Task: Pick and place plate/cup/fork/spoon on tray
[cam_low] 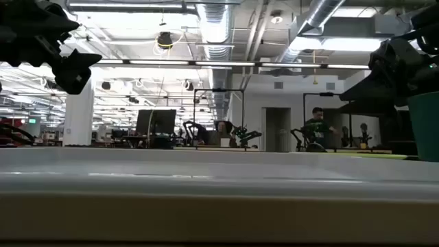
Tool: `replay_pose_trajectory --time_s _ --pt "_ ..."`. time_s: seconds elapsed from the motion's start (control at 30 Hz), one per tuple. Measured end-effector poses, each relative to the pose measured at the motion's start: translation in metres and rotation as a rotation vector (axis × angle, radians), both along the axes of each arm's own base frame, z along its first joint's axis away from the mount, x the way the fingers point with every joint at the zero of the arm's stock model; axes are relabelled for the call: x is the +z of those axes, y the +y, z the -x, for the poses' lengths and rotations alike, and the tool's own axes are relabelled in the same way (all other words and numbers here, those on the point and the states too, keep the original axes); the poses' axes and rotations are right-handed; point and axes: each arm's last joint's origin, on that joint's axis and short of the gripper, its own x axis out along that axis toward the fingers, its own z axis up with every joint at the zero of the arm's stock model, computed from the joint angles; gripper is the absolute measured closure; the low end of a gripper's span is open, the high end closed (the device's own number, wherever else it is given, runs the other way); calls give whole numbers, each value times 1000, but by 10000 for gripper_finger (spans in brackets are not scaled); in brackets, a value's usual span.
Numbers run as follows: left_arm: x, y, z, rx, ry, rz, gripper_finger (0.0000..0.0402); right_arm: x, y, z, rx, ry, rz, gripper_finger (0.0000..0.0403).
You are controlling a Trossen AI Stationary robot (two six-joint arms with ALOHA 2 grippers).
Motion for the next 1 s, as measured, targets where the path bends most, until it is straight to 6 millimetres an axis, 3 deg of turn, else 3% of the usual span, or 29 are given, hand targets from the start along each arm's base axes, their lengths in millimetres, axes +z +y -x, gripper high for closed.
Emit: replay_pose_trajectory --time_s 0.83,1.0 --pt "0 0 0 1 0 0 145 0 0 0 0 0 0 175" --pt "2 4 0 148 -7 110 145 0 0 0 0 0 0 175"
